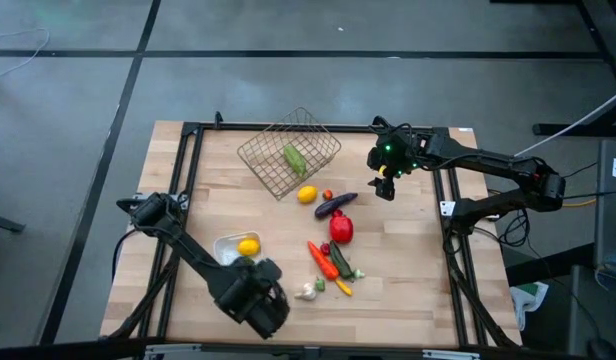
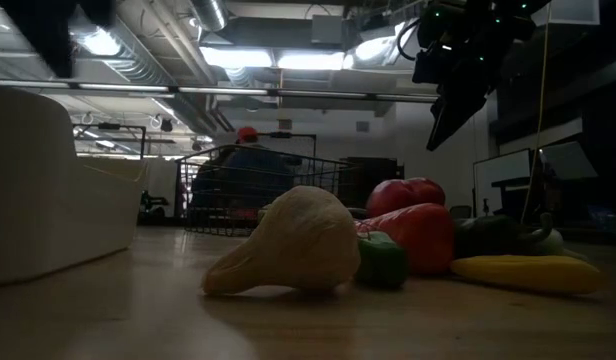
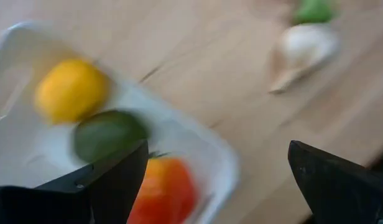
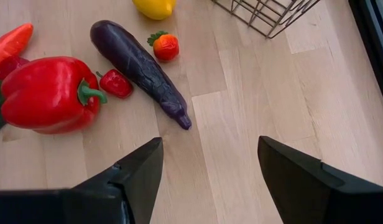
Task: Sort produce into baskets
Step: Put the white garlic into the gold wire basket
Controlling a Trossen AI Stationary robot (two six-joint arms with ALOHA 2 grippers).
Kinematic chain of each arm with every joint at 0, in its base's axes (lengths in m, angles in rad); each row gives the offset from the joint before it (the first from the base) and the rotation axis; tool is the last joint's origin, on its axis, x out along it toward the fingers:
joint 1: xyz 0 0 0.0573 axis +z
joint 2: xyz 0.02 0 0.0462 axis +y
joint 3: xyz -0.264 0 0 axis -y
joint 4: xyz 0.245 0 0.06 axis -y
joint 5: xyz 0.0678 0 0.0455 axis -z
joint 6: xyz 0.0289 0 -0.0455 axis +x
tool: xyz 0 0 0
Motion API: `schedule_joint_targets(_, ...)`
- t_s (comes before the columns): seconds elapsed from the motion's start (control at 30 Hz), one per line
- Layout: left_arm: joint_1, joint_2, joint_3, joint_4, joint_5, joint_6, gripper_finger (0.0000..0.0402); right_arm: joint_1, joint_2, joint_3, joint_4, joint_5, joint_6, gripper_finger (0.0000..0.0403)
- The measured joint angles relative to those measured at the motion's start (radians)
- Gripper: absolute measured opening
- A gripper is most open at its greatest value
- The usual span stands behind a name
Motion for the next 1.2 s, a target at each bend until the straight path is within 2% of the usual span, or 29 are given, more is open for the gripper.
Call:
schedule_joint_targets(0.2,0.062,0.0,0.0,0.17,0.062,0.22,0.0375,0.0,0.0,0.0,0.0,0.0,0.0,0.026)
schedule_joint_targets(0.6,0.158,0.026,-0.037,0.379,0.067,0.569,0.0375,0.0,0.0,0.0,0.0,0.0,0.0,0.026)
schedule_joint_targets(0.9,0.17,0.107,-0.042,0.442,0.082,0.701,0.0375,0.0,0.0,0.0,0.012,0.0,-0.005,0.026)
schedule_joint_targets(1.2,0.179,0.183,-0.042,0.483,0.095,0.708,0.0374,0.0,0.0,0.0,0.07,0.0,-0.006,0.026)
